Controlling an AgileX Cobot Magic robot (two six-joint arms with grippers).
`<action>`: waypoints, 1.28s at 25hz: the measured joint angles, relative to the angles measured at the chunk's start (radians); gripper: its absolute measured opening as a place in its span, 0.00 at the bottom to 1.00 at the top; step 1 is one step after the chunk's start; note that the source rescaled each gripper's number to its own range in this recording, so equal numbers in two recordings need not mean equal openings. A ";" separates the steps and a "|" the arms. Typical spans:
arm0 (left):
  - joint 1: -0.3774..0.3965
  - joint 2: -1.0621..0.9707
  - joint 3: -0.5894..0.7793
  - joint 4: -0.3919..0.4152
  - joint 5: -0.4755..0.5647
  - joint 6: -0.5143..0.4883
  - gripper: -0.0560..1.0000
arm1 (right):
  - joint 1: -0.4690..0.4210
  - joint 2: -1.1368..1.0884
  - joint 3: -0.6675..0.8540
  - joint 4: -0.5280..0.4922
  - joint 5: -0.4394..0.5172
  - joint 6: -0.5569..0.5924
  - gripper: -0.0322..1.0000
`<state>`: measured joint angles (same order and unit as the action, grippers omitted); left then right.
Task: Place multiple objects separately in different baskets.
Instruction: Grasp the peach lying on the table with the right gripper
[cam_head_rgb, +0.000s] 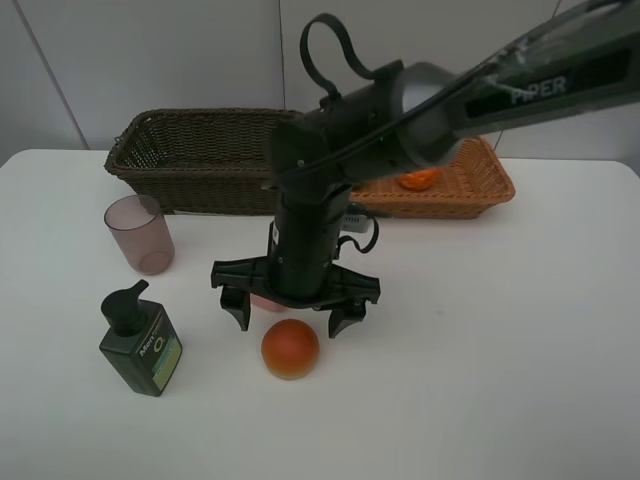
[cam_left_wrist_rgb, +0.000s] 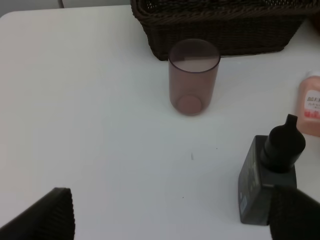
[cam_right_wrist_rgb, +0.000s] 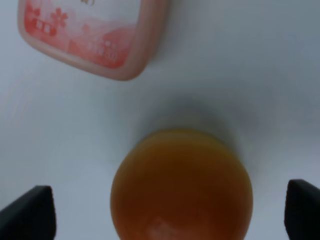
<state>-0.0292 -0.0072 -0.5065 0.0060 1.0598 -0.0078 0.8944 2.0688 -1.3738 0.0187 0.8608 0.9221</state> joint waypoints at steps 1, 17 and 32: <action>0.000 0.000 0.000 0.000 0.000 0.000 1.00 | 0.000 0.004 0.000 0.000 -0.002 0.004 0.97; 0.000 0.000 0.000 0.000 0.000 0.000 1.00 | 0.000 0.080 0.000 0.057 -0.008 0.008 0.97; 0.000 0.000 0.000 0.000 0.000 0.000 1.00 | 0.000 0.088 0.000 0.064 -0.008 -0.010 0.04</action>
<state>-0.0292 -0.0072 -0.5065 0.0060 1.0598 -0.0078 0.8944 2.1566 -1.3738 0.0829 0.8531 0.9118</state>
